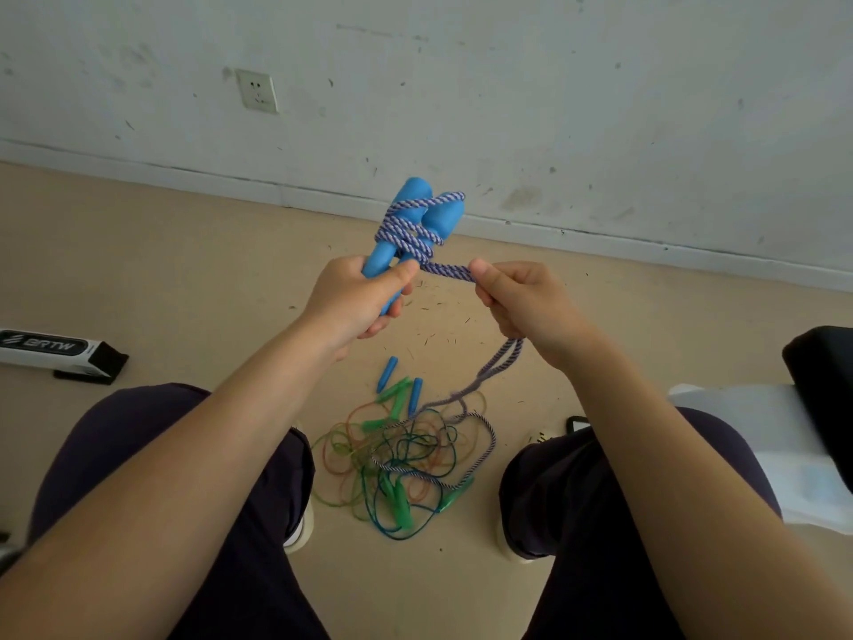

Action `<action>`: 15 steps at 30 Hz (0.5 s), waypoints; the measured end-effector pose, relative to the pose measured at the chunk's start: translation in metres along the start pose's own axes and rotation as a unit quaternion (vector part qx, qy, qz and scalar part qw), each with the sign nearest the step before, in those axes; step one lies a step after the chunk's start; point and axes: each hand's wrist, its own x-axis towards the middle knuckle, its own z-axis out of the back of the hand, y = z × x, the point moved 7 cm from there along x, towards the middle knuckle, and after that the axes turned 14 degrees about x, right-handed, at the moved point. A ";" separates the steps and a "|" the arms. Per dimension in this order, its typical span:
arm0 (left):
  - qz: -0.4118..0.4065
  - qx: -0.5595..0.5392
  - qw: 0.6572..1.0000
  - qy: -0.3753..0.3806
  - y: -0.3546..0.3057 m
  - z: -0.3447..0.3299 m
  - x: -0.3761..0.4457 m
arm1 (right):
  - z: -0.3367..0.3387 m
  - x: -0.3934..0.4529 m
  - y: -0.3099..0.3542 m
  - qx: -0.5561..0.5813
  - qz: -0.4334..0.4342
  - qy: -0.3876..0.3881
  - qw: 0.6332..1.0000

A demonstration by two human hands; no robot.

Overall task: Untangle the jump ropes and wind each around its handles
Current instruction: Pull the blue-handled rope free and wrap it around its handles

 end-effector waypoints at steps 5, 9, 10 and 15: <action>-0.013 0.146 0.989 -0.008 0.009 0.000 0.004 | -0.002 -0.007 0.009 0.089 0.019 0.018 0.996; -0.062 0.306 0.949 0.052 0.006 -0.017 0.001 | -0.004 -0.010 0.013 0.068 0.040 0.040 0.996; -0.068 0.332 0.938 0.077 0.006 -0.022 -0.001 | -0.005 -0.011 0.014 0.031 0.051 0.041 0.997; -0.075 0.373 0.896 0.231 0.007 -0.035 -0.013 | -0.014 -0.012 0.024 -0.190 0.163 0.034 0.967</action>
